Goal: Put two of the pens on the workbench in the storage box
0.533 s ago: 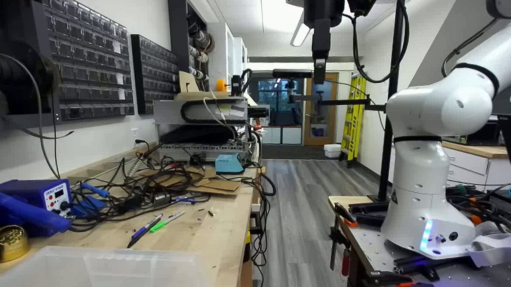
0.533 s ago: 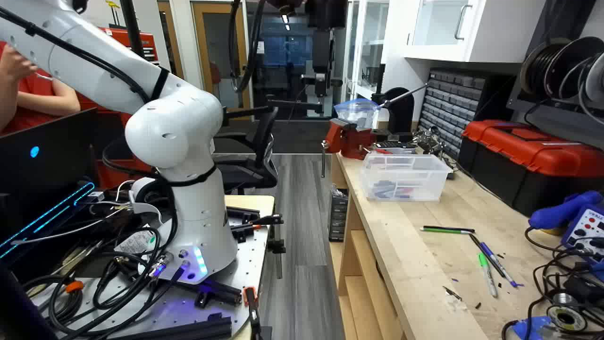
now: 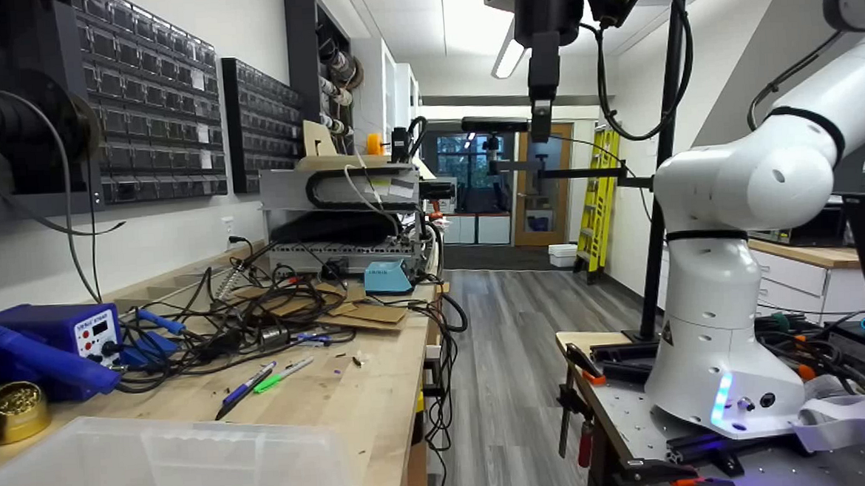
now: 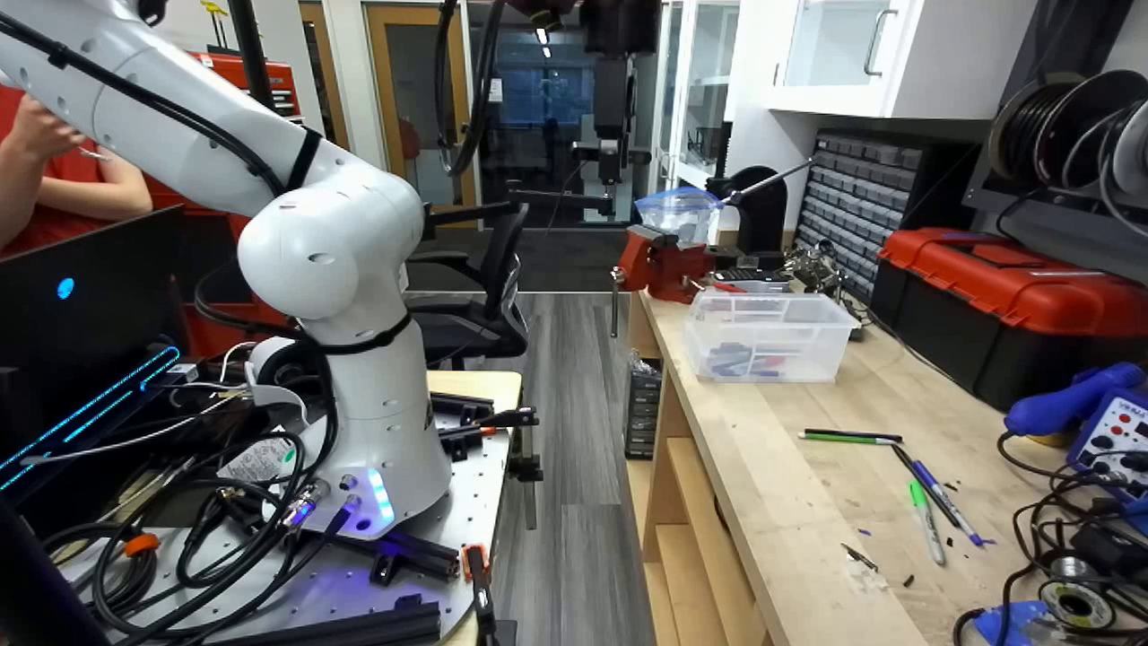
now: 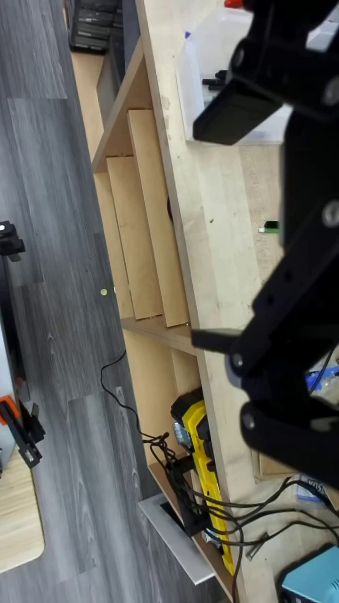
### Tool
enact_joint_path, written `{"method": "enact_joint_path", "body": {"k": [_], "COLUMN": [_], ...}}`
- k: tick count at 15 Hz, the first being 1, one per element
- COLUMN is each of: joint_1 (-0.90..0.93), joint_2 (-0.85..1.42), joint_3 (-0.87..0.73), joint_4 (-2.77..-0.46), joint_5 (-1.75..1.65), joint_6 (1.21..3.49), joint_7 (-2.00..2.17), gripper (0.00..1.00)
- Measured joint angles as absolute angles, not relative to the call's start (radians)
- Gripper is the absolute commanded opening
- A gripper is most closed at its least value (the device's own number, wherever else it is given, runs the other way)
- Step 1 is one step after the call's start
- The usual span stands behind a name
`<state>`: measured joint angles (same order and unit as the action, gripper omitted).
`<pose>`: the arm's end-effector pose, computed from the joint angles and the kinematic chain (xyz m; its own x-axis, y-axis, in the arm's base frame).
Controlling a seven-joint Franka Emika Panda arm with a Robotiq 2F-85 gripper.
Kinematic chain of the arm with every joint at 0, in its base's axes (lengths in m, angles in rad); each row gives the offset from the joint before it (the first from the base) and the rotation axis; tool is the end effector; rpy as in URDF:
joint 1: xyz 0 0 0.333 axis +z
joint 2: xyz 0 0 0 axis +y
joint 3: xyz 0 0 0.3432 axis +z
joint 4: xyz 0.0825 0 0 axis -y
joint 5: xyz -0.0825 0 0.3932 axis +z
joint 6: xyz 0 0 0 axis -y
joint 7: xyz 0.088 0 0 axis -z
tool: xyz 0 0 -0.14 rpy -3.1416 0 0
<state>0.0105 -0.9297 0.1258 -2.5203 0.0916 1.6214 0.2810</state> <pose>0.2583 0.0557 0.5391 0.9803 -0.1957 0.0286 -0.1958 -0.9806 0.0013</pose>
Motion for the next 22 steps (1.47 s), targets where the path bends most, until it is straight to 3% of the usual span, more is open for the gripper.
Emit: {"method": "enact_joint_path", "body": {"k": [8,22], "joint_1": [0.013,0.012], "joint_2": [-0.864,-0.454], "joint_3": [0.155,0.164], "joint_4": [-2.541,-2.577], "joint_5": [0.092,0.054], "joint_6": [1.702,2.224], "joint_7": [0.275,0.284], "gripper": [1.0,1.0]}}
